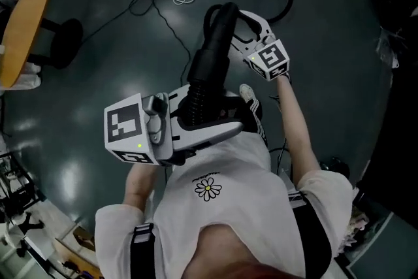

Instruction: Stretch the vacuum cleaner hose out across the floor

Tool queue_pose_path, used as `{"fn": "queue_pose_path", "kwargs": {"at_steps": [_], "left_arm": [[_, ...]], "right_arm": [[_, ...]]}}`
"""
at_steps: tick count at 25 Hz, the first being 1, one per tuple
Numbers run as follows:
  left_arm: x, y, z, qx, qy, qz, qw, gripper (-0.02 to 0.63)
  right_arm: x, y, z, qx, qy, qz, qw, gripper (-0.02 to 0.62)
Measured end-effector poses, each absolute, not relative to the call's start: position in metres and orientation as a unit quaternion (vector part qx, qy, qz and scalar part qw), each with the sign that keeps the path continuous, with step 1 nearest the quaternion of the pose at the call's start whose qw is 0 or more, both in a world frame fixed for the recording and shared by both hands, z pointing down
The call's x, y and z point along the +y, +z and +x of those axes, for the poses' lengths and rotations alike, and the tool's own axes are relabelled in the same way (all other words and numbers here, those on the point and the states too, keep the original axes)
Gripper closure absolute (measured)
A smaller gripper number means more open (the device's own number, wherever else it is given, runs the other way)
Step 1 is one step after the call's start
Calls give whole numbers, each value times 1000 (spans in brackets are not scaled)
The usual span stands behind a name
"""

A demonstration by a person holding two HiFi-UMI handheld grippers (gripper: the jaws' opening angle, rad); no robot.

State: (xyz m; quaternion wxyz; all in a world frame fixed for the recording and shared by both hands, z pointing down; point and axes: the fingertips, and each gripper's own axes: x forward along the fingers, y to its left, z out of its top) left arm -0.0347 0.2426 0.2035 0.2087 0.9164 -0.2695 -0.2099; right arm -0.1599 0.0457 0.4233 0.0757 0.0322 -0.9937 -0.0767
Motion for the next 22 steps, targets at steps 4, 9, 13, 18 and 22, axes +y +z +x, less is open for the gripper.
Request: {"fn": "queue_pose_path", "kwargs": {"at_steps": [4, 9, 13, 18, 22], "left_arm": [[340, 137, -74, -227, -248, 927, 166, 497], [447, 97, -70, -132, -257, 941, 174, 488], [535, 89, -58, -51, -287, 941, 171, 488], [626, 101, -29, -28, -262, 941, 210, 491], [698, 133, 0, -17, -235, 930, 283, 491]], "right_arm": [[140, 472, -160, -989, -6, 102, 103, 330], [246, 484, -140, -981, 48, 168, 85, 330], [321, 477, -123, -975, 36, 202, 80, 330], [442, 515, -64, -963, 89, 218, 128, 330], [555, 544, 2, -943, 128, 281, 125, 330]]}}
